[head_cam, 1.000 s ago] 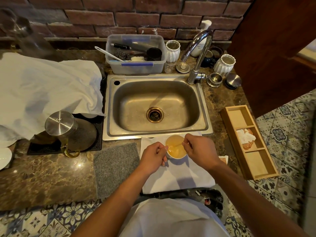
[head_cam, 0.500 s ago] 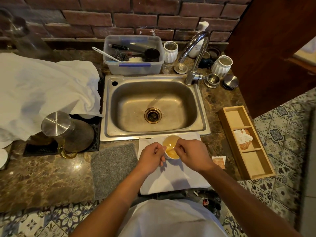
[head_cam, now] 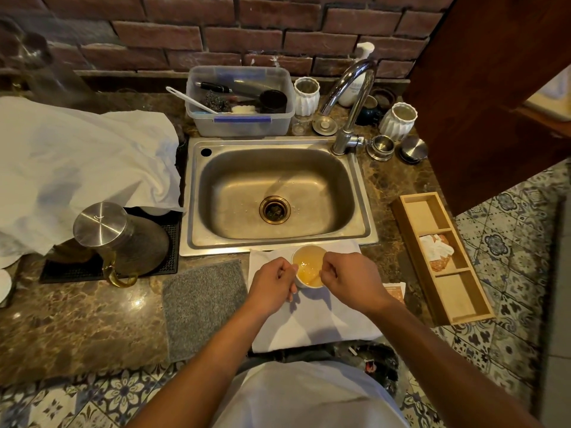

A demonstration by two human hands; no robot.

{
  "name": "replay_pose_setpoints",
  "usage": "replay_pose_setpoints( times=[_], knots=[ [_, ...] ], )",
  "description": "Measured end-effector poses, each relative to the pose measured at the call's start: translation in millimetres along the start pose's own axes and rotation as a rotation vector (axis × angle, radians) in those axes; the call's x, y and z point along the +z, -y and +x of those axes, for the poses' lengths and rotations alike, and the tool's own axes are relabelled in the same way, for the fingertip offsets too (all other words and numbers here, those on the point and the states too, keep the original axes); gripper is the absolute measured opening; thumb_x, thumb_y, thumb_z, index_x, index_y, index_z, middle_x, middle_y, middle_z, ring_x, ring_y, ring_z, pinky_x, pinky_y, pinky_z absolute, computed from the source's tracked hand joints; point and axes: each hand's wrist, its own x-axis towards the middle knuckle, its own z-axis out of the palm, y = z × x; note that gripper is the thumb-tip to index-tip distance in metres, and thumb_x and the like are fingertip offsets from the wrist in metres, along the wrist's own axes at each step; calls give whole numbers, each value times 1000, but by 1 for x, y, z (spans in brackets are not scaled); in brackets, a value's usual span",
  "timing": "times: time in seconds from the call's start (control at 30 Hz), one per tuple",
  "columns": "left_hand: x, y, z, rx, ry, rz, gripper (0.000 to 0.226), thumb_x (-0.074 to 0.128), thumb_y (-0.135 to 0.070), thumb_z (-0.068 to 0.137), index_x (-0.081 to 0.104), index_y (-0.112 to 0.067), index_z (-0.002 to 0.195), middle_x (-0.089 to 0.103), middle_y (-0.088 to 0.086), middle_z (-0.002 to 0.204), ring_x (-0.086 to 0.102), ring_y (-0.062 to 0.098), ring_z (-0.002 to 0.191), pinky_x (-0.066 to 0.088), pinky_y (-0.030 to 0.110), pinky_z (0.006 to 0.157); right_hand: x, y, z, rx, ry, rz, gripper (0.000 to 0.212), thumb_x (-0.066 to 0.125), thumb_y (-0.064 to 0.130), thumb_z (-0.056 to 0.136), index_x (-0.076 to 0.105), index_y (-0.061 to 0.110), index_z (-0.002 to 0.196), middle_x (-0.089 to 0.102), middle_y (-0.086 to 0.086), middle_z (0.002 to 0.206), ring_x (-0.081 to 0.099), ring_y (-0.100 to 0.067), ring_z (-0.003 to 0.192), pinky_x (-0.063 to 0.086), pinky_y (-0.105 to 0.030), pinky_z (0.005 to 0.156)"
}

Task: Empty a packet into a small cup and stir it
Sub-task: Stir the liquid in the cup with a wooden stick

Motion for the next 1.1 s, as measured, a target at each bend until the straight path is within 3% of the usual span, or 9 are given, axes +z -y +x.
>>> replay_pose_setpoints(
  times=[0.2,0.37,0.47,0.63,0.8,0.97,1.1],
  knots=[
    [0,5,1,34,-27,111,31,54,-27,102,58,-11,76,67,2,60,59,13,50,45,25,54,10,12,6,-34,-85,21,20,53,35,97,68,21,96,73,-1,81,65,-21,72,55,-34,65],
    [2,9,3,53,-63,147,32,53,-29,102,57,-8,78,71,6,65,62,16,54,48,33,59,3,5,10,27,-115,-56,23,50,39,98,66,23,98,74,0,84,68,-22,75,59,-36,69],
    [4,12,1,64,-56,110,32,53,-27,103,55,-10,75,68,5,63,60,15,53,49,29,56,-1,-3,5,54,-80,-89,24,51,41,98,66,23,98,73,1,83,66,-19,73,59,-34,69],
    [3,12,3,60,-18,40,31,53,-24,104,54,-11,75,66,6,62,59,15,51,49,29,58,3,1,-5,53,-42,-15,19,55,38,93,67,23,90,71,1,77,63,-17,68,46,-28,59],
    [3,11,2,69,-13,44,31,52,-25,104,55,-9,77,66,6,62,58,15,50,48,28,58,12,12,-2,30,-111,64,19,56,36,97,69,22,94,71,2,79,62,-16,70,40,-25,59],
    [2,11,1,64,-21,46,32,52,-24,104,55,-3,81,67,8,64,59,15,51,49,26,57,5,9,3,91,-154,-33,22,52,38,100,67,22,104,73,1,87,66,-16,73,57,-29,67],
    [2,10,0,52,-17,48,30,52,-24,104,56,-4,82,68,6,64,59,16,52,49,27,58,1,2,-4,127,-122,-85,22,53,44,95,65,26,93,70,5,78,62,-13,66,57,-29,63]
  ],
)
